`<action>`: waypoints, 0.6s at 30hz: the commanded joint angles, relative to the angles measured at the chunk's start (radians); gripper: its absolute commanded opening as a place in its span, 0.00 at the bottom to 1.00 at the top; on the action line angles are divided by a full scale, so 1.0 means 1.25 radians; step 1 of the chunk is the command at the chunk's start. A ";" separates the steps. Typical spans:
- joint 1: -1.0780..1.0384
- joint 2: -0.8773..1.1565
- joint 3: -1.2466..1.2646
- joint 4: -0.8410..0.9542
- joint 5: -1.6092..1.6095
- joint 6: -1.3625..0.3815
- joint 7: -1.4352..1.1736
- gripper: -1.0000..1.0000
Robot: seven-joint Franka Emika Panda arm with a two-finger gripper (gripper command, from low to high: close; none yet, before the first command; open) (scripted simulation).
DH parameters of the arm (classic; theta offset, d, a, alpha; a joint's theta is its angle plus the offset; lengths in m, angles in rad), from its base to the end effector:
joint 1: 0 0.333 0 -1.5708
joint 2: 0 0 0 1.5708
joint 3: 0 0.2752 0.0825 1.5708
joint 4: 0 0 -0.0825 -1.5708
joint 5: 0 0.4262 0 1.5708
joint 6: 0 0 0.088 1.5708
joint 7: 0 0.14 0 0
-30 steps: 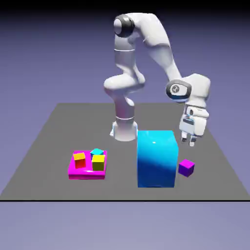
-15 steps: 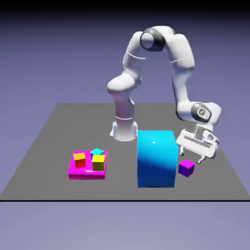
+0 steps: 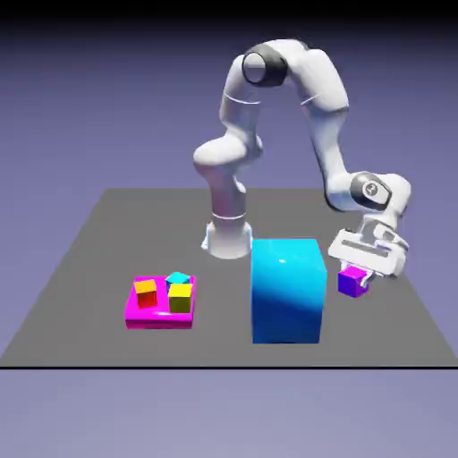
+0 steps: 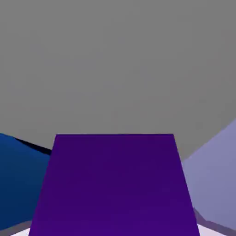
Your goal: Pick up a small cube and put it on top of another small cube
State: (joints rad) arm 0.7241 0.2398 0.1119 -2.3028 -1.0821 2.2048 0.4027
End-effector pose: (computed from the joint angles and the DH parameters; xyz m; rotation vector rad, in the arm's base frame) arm 0.3838 0.3504 0.1315 1.9327 1.4027 0.2263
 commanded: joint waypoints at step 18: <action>-0.334 -0.179 -0.149 -0.039 -0.005 -0.089 0.017 0.00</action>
State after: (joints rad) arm 0.2909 0.0157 -0.0743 -2.3514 -1.0850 2.0936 0.4223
